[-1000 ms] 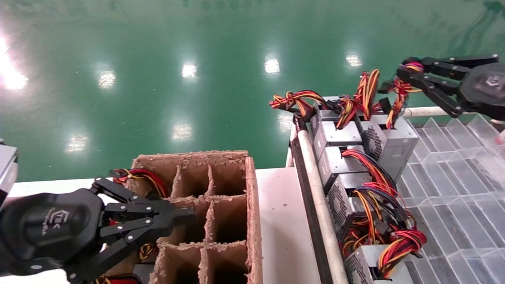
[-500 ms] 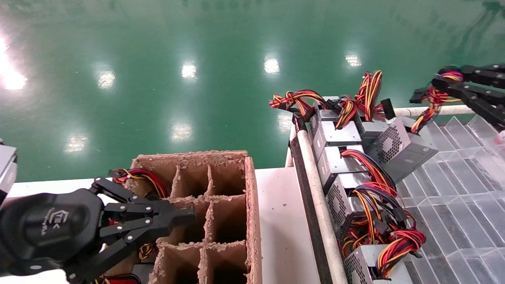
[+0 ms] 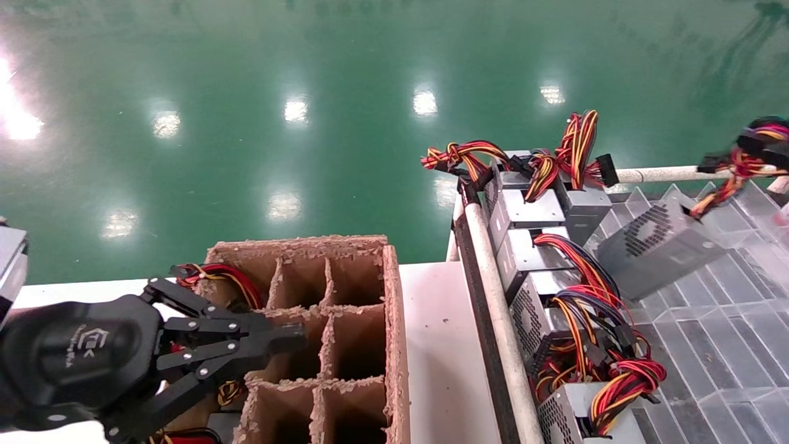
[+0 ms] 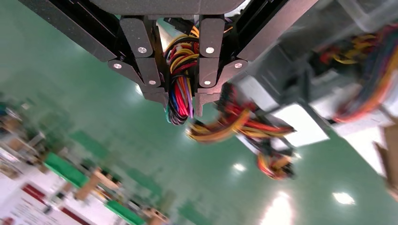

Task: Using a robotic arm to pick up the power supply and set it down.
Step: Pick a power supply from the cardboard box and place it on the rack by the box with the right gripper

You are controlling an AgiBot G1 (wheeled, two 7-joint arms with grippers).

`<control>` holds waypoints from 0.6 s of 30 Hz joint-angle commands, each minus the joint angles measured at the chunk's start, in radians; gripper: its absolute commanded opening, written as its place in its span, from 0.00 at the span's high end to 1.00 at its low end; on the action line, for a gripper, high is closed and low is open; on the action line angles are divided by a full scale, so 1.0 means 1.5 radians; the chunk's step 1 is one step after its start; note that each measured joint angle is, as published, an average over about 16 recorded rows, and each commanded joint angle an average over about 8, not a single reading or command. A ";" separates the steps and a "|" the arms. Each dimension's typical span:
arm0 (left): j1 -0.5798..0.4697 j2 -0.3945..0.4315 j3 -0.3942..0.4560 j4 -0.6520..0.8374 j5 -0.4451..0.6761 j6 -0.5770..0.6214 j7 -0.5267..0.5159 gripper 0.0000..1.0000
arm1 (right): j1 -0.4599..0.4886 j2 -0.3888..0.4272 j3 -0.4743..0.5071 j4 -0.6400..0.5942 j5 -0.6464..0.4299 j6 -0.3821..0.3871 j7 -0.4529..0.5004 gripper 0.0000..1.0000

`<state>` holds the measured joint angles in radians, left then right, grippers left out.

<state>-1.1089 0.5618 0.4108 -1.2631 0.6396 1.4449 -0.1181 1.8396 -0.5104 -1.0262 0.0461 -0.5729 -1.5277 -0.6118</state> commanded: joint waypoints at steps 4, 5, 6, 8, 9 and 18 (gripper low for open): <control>0.000 0.000 0.000 0.000 0.000 0.000 0.000 1.00 | 0.001 0.000 0.000 -0.019 0.000 0.029 -0.006 1.00; 0.000 0.000 0.000 0.000 0.000 0.000 0.000 1.00 | 0.001 -0.003 0.000 -0.021 0.000 0.035 -0.007 1.00; 0.000 0.000 0.000 0.000 0.000 0.000 0.000 1.00 | 0.001 -0.006 0.000 -0.023 0.000 0.039 -0.007 1.00; 0.000 0.000 0.000 0.000 0.000 0.000 0.000 1.00 | -0.001 -0.014 0.000 -0.024 0.000 0.045 -0.008 1.00; 0.000 0.000 0.000 0.000 0.000 0.000 0.000 1.00 | -0.003 -0.018 0.000 -0.024 -0.001 0.045 -0.007 1.00; 0.000 0.000 0.000 0.000 0.000 0.000 0.000 1.00 | -0.025 -0.050 -0.005 -0.012 -0.006 0.012 -0.003 1.00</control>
<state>-1.1089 0.5618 0.4109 -1.2631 0.6396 1.4449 -0.1180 1.8134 -0.5759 -1.0329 0.0271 -0.5823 -1.5043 -0.6206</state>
